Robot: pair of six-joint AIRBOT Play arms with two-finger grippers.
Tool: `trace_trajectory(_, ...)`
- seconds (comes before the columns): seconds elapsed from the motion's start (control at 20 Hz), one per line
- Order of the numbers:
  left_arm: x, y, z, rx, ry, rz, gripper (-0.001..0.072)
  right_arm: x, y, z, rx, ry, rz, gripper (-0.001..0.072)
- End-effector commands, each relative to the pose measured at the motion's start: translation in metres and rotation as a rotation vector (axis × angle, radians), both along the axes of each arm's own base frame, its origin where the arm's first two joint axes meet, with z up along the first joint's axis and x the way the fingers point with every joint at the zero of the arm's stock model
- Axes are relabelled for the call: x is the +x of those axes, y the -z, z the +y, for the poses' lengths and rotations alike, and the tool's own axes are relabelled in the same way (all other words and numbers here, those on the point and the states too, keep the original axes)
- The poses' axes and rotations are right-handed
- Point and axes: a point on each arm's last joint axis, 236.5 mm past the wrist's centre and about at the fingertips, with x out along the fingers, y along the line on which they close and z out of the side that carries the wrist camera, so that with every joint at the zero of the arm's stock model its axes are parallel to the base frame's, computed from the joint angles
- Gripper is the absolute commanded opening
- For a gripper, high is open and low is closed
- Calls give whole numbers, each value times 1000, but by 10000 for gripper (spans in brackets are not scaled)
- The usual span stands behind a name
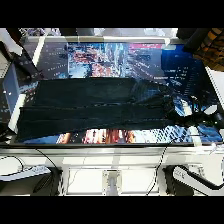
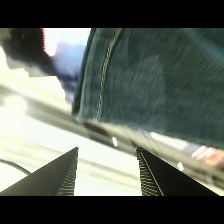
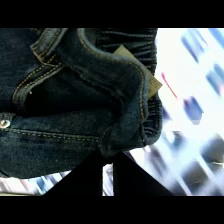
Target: Fold the clothes and pants, and hang the long-sleeved shirts on hangers.
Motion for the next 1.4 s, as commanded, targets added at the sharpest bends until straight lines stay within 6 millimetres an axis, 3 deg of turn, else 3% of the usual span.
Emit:
trace_trajectory(0.0, -18, 22, -17, -72, 4, 70, 426, 1, 1, 3, 16, 8, -3, 42)
trace_trajectory(0.3, -31, 27, -5, -17, 13, 121, 430, -2, 1, 6, 26, 3, 11, 42)
trace_trajectory(0.4, -20, 28, 1, 12, 0, 80, 492, -3, 1, 7, 30, 1, 16, 42)
trace_trajectory(0.65, 18, 27, 9, 49, 1, -77, 491, -8, 1, 10, 44, -3, 35, 42)
trace_trajectory(0.8, 25, 28, 15, 77, 10, -105, 483, -8, 1, 10, 46, 6, 38, 42)
trace_trajectory(1.1, 17, 46, 1, 7, 19, -64, 482, -8, 0, 10, 48, 18, 38, 42)
trace_trajectory(1.35, 9, 45, -14, -57, 37, -33, 441, -7, 0, 10, 46, 18, 36, 42)
